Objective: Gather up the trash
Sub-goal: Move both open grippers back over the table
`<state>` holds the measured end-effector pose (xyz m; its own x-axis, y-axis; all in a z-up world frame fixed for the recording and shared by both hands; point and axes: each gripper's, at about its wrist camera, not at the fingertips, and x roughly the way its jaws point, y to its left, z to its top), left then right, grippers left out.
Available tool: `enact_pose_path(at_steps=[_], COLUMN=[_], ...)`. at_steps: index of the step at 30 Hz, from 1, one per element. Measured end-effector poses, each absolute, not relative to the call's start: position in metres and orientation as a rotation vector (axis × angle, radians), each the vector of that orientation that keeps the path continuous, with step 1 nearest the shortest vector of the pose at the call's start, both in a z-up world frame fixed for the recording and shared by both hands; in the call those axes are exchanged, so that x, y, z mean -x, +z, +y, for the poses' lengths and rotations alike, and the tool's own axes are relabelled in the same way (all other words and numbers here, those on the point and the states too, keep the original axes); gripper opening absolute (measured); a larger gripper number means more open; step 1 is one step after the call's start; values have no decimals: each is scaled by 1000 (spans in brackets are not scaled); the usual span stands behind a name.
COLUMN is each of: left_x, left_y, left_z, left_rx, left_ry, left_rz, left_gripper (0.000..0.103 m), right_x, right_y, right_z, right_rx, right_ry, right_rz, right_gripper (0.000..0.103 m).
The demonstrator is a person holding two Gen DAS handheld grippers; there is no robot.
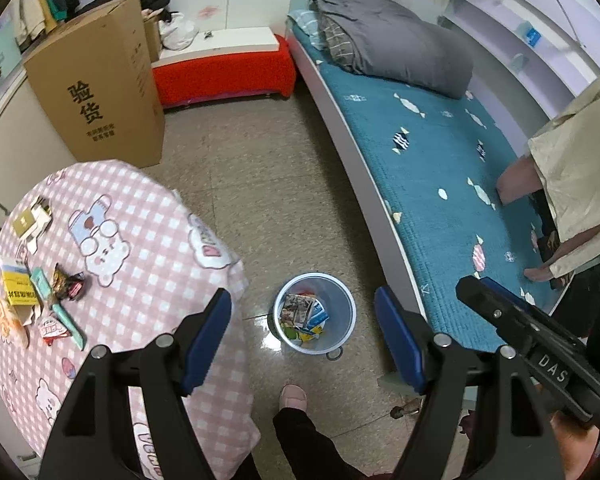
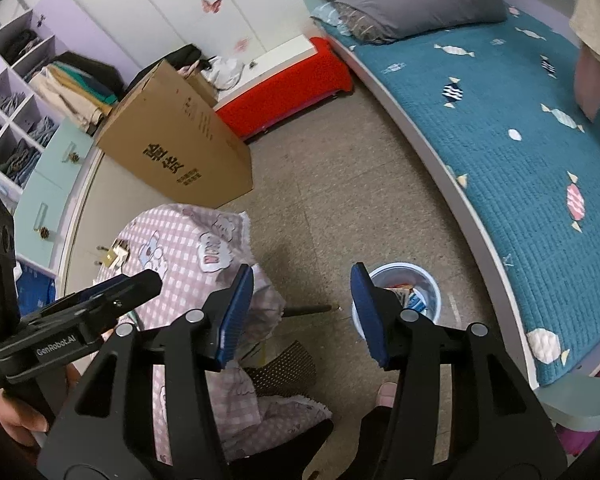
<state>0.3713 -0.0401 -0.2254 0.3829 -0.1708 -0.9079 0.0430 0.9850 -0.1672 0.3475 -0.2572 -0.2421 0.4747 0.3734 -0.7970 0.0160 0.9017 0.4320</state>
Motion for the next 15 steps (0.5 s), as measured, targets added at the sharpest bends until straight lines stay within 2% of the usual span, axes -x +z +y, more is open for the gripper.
enact_pose_path(at_steps=[8, 15], left_x=[-362, -343], left_y=[-233, -259], left_z=[27, 130], left_rx=[190, 302], left_ry=[-37, 134], left_rz=[1181, 1228], left_gripper=[73, 73], right_x=[-356, -361], right_y=[-244, -259], right_z=[-182, -95], right_rx=[-341, -272], right_ry=[335, 443], right_rz=[1103, 1158], right_gripper=[51, 51])
